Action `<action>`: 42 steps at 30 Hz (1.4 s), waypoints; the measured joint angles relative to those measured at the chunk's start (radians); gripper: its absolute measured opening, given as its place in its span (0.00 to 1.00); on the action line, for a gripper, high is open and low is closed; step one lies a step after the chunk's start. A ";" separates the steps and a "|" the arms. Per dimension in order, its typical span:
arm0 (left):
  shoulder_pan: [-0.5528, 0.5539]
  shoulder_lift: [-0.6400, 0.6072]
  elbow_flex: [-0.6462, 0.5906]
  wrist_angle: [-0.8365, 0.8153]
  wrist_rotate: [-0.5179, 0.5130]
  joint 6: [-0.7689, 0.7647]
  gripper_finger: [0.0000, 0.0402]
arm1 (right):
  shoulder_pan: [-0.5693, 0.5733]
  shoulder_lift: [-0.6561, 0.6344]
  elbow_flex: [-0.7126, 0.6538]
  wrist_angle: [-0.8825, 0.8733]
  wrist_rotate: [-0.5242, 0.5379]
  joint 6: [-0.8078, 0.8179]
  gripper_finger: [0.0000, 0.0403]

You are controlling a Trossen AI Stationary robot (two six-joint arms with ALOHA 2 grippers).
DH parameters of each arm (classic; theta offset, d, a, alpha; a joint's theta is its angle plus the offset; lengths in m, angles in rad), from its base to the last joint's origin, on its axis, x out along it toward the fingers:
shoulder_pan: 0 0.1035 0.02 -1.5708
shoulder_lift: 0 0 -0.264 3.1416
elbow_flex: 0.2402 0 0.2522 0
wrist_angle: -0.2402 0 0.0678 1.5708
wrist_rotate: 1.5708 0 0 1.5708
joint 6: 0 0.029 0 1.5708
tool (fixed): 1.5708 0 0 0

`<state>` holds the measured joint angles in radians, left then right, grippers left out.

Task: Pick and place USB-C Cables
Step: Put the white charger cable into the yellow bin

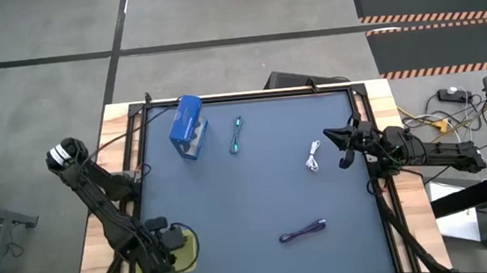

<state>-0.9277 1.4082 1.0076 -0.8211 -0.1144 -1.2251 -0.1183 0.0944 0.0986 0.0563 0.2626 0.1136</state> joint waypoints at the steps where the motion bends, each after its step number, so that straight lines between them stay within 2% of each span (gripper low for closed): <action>1: 0.015 -0.004 0.020 -0.003 -0.003 0.000 0.29 | 0.000 0.000 0.000 0.000 0.000 0.006 0.02; 8: 0.170 -0.004 0.124 0.003 -0.077 0.013 0.29 | 0.000 0.000 0.000 0.000 -0.014 0.069 0.02; 15: 0.325 -0.004 0.114 0.001 -0.080 0.180 0.29 | 0.000 0.000 0.000 0.000 -0.019 0.071 0.02; 20: 0.411 -0.003 0.078 0.001 -0.124 0.198 0.29 | 0.000 0.000 0.000 -0.001 -0.035 0.133 0.02; 27: 0.487 -0.003 0.067 0.002 -0.234 0.358 0.29 | 0.002 0.007 0.000 0.000 -0.086 0.263 0.02; 33: 0.525 -0.003 0.065 0.006 -0.388 0.523 0.29 | 0.014 0.022 -0.001 0.001 -0.110 0.304 0.02; 42: 0.546 -0.002 0.058 0.011 -0.502 0.660 0.29 | 0.016 0.028 -0.001 0.013 -0.109 0.365 0.02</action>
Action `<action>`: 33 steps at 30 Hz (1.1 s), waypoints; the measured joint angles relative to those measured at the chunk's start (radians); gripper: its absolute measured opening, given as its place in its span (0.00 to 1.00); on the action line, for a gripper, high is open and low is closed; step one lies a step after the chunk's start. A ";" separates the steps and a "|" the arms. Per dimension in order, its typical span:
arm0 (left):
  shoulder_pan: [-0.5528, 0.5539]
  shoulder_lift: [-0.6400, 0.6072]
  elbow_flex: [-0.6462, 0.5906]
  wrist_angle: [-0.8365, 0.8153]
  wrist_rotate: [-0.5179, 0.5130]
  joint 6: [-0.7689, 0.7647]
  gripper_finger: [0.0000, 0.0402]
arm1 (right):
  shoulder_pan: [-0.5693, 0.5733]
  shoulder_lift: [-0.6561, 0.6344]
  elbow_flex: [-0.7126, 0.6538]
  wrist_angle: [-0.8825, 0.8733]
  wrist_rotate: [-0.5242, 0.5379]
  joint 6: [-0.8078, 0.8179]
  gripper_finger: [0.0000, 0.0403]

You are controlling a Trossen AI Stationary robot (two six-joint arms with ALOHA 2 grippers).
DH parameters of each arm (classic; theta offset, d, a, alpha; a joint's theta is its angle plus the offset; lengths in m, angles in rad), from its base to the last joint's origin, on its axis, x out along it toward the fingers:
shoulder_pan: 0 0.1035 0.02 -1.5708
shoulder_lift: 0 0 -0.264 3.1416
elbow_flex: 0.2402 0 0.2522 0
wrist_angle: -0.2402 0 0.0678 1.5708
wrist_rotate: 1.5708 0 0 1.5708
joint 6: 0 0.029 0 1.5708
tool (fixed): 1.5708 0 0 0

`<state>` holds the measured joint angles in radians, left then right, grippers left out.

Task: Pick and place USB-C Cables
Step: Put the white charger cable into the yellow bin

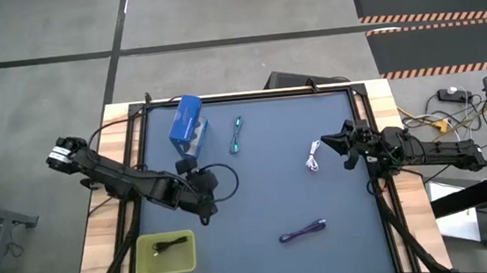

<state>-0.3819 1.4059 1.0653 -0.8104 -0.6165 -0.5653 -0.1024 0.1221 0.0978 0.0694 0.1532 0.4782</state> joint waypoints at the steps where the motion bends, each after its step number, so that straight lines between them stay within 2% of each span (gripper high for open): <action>1: 0.003 0.000 -0.003 0.003 -0.017 0.006 0.29 | 0.000 0.003 0.000 0.004 0.000 0.010 0.02; 9: 0.018 0.000 -0.058 0.118 -0.263 0.035 0.29 | 0.000 0.063 0.000 0.128 -0.030 0.046 0.02; 17: 0.048 0.000 -0.061 0.122 -0.369 0.059 0.29 | 0.000 0.150 0.012 0.207 -0.031 0.049 0.02; 26: 0.056 0.000 -0.060 0.127 -0.377 0.050 0.29 | 0.000 0.256 0.087 0.173 -0.031 0.074 0.02; 33: 0.056 0.000 -0.060 0.146 -0.377 0.049 0.29 | 0.000 0.327 0.207 -0.077 -0.025 0.137 0.02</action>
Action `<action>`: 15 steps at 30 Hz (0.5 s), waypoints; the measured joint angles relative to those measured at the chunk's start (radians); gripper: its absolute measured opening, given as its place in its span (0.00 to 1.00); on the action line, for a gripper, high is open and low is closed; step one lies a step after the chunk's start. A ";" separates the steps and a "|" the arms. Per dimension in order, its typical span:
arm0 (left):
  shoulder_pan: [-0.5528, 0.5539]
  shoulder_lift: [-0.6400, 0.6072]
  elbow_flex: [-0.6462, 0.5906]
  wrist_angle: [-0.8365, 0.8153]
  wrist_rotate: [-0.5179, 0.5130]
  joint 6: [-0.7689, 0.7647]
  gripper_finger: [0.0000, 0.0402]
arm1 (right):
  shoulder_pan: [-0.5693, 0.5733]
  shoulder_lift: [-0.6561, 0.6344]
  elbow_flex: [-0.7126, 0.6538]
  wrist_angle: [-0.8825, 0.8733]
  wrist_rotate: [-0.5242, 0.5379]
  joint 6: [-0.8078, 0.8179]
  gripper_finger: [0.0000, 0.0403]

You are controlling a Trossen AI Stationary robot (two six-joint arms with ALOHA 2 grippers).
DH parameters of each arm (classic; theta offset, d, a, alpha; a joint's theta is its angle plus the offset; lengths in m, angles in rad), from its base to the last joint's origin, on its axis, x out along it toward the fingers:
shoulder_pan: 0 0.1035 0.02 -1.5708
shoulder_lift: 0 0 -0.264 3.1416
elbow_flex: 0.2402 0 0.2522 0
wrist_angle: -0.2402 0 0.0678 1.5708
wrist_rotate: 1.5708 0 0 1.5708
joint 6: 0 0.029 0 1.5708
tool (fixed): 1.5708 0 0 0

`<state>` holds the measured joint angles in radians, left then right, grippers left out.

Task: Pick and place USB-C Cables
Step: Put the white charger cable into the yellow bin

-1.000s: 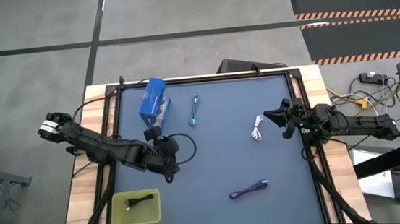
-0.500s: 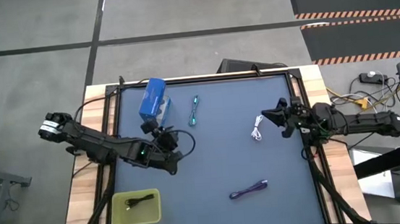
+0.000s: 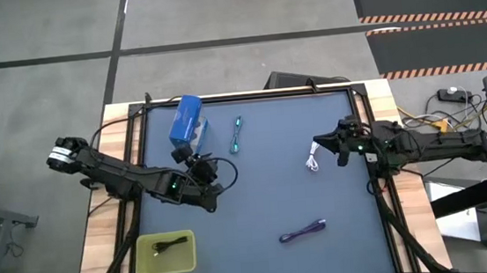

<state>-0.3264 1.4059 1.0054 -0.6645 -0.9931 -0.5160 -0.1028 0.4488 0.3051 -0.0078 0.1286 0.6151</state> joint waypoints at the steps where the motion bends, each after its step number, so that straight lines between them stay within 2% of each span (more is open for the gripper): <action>1: 0.000 0.000 0.000 0.009 0.000 0.000 0.29 | 0.000 0.013 0.020 -0.046 0.002 0.018 0.02; 10: 0.000 0.000 0.001 0.026 -0.013 0.007 0.29 | 0.000 0.163 0.206 -0.607 0.033 0.244 0.02; 15: 0.000 0.000 0.001 0.028 -0.023 0.042 0.29 | 0.000 0.262 0.224 -0.676 0.057 0.313 0.02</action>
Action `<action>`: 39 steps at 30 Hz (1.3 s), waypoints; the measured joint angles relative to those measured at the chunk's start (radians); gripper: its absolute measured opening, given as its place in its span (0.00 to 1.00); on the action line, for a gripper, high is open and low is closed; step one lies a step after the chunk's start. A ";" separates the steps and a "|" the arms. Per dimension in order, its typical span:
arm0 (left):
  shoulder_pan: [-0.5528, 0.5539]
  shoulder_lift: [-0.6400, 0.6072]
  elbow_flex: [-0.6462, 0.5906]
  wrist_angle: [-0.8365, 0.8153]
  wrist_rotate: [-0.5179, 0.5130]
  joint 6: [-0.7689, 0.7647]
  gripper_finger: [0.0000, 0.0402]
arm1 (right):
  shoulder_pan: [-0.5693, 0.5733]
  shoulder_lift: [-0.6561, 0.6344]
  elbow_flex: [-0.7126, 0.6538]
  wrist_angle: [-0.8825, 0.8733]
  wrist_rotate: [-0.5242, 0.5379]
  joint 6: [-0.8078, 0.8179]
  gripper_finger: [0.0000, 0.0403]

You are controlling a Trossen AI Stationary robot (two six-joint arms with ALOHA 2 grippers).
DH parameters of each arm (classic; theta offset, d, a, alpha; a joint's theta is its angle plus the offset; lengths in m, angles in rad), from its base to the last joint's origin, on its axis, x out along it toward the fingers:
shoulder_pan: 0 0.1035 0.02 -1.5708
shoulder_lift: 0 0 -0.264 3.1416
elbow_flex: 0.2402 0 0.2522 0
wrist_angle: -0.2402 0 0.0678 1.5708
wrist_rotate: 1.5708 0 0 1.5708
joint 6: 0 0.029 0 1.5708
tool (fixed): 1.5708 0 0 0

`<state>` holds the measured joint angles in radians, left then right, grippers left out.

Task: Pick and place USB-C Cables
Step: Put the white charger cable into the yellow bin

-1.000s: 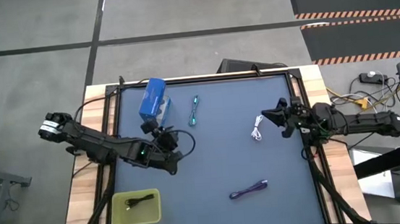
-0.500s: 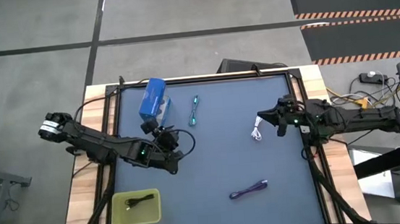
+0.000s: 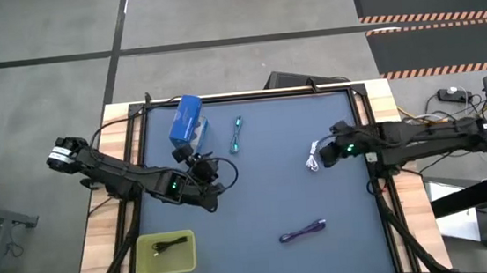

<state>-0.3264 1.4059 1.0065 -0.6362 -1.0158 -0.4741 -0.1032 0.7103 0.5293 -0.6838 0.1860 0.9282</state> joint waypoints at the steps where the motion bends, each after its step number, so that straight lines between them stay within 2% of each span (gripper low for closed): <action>1: 0.000 0.000 0.002 0.000 -0.001 0.027 0.29 | 0.000 0.021 -0.002 0.002 -0.001 0.016 0.02; 7: 0.000 0.000 0.023 0.001 -0.005 0.118 0.29 | 0.000 0.138 0.007 -0.069 -0.006 0.136 0.02; 17: -0.001 0.000 0.019 -0.003 -0.004 0.123 0.29 | 0.000 0.307 0.049 -0.097 -0.002 0.281 0.02; 25: -0.001 0.000 0.018 -0.009 -0.004 0.147 0.29 | -0.002 0.426 0.110 -0.096 -0.001 0.265 0.04; 30: -0.001 0.000 0.018 -0.009 -0.003 0.147 0.29 | -0.002 0.486 0.158 -0.087 0.034 0.266 0.14; 39: -0.002 0.000 0.018 -0.008 -0.003 0.147 0.29 | -0.002 0.603 0.223 -0.084 0.062 0.258 0.45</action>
<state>-0.3283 1.4059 1.0241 -0.6442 -1.0190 -0.3275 -0.1053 1.3131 0.7521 -0.7675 0.2478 1.1862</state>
